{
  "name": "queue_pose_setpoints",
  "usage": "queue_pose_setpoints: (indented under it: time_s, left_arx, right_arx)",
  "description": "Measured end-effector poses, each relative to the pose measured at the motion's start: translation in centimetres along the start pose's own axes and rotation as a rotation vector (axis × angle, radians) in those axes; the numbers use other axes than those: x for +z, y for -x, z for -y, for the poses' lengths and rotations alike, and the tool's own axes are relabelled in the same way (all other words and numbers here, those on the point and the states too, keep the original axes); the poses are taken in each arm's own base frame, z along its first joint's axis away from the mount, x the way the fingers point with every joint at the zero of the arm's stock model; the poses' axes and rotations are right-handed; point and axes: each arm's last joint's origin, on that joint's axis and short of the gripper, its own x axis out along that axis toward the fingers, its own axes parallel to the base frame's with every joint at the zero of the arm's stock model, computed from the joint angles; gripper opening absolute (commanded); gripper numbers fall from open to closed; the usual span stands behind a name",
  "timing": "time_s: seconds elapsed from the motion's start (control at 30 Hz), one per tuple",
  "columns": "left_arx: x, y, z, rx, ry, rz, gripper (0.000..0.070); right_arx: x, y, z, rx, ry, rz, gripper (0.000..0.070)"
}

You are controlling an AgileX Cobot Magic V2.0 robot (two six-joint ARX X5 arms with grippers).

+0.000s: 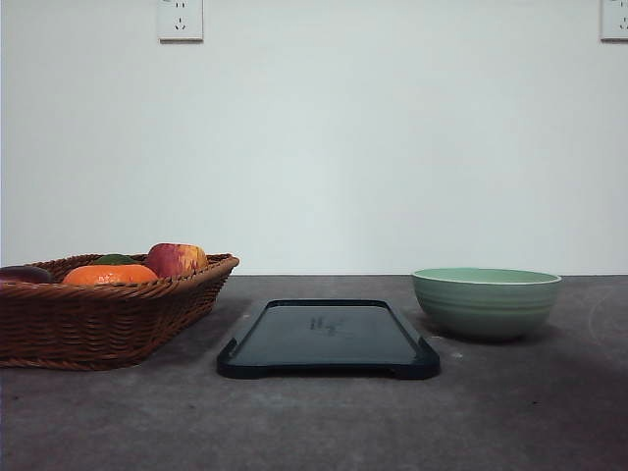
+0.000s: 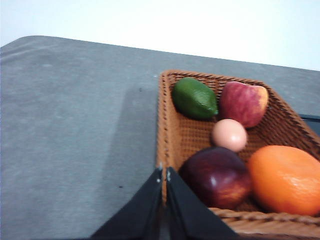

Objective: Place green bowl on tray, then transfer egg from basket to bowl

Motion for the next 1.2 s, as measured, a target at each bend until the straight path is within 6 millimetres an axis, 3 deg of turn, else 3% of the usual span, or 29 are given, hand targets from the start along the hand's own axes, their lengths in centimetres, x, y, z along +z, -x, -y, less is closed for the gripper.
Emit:
queue_pose_setpoints:
  time_s: [0.37,0.67,1.03,1.2]
  left_arx:
    - [0.0,0.0,0.0,0.008,0.041,0.0,0.0]
    - [0.5,0.0,0.0,-0.005,0.275,0.05,0.0]
    - [2.4,0.3,0.2,-0.033,0.27,0.246,0.0001]
    - [4.0,0.9,0.4,-0.037,0.263,0.269,0.0001]
  right_arx:
    - [0.0,0.0,0.0,0.0,-0.017,0.004,0.0018]
    - [0.2,0.0,0.1,-0.024,-0.254,0.023,0.0008]
    - [1.7,0.2,0.1,0.0,-0.423,0.157,0.0007]
    - [4.1,0.8,0.1,0.009,-0.433,0.198,0.0007]
